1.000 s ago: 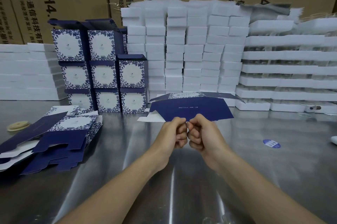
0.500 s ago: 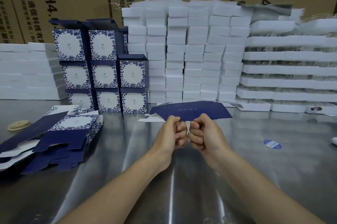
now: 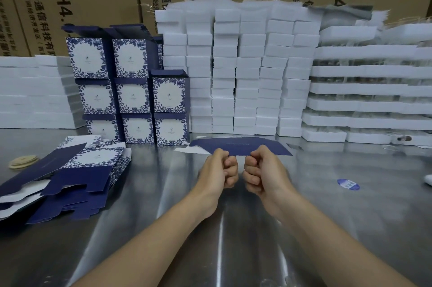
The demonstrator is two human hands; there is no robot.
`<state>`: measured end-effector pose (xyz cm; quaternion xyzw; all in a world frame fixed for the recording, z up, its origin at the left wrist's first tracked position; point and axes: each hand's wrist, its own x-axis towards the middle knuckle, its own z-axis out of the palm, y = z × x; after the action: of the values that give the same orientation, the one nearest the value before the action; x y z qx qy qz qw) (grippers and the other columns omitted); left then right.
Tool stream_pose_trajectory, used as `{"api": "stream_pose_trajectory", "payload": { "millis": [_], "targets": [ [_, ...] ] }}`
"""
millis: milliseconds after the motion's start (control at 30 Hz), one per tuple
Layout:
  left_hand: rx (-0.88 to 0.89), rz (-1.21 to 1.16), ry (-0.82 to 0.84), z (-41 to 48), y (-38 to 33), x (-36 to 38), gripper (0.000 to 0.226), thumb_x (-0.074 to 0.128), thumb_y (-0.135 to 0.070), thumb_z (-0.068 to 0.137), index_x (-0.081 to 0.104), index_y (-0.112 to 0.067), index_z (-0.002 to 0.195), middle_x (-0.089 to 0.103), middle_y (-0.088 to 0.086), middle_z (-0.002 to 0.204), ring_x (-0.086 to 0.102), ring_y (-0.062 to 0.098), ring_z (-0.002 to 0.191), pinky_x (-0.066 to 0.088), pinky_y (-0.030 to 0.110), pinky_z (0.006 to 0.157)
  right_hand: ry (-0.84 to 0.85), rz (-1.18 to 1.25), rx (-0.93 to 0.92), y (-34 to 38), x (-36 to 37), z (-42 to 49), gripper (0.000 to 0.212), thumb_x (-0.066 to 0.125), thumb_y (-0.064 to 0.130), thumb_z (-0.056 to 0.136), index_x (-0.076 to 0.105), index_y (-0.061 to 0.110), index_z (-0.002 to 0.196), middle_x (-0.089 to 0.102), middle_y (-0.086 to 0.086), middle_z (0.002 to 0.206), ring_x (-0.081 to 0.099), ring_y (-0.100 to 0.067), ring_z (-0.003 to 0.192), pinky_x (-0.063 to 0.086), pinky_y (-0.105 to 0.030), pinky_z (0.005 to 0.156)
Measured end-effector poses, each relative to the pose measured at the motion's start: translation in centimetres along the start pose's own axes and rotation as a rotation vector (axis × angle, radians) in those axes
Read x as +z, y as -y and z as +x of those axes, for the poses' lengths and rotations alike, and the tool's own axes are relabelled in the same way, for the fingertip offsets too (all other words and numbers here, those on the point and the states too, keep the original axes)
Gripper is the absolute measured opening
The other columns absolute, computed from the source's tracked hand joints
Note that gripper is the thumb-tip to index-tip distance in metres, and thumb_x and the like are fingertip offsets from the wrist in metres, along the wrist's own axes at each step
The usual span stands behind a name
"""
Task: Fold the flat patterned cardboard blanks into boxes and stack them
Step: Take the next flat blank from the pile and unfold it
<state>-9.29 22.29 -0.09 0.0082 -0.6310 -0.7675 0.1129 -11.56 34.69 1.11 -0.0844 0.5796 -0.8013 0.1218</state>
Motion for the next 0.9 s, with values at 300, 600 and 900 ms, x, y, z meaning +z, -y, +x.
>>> {"api": "stream_pose_trajectory", "payload": {
  "millis": [300,600,900],
  "targets": [
    [0.009,-0.069,-0.068,0.4,0.2,-0.6,0.039,0.035,-0.023,0.103,0.032,-0.024,0.063,0.023,-0.006,0.056,0.02,0.014,0.052,0.018,0.029,0.052,-0.076,-0.042,-0.081,-0.3,0.2,0.3,0.036,0.036,0.023,0.099,0.034,0.023,0.063,0.022,0.004,0.057,0.017,-0.014,0.047,0.016,-0.026,0.041],
    [0.035,-0.184,-0.019,0.8,-0.1,-1.3,0.029,0.05,-0.033,0.089,0.057,-0.019,0.064,0.043,-0.005,0.062,0.032,0.013,0.05,0.032,0.021,0.045,-0.122,0.015,-0.218,0.2,-0.4,0.7,0.029,0.032,0.021,0.098,0.026,0.024,0.07,0.025,0.006,0.056,0.016,-0.013,0.045,0.014,-0.026,0.043],
    [0.012,-0.374,-0.317,2.4,0.3,-3.8,0.06,0.043,-0.064,0.099,0.067,-0.018,0.07,0.045,-0.002,0.056,0.04,0.011,0.044,0.024,0.022,0.041,-0.078,0.104,-0.322,3.0,-2.6,0.7,0.033,0.03,0.024,0.101,0.025,0.024,0.068,0.024,0.006,0.055,0.017,-0.013,0.047,0.011,-0.034,0.051]
  ]
}}
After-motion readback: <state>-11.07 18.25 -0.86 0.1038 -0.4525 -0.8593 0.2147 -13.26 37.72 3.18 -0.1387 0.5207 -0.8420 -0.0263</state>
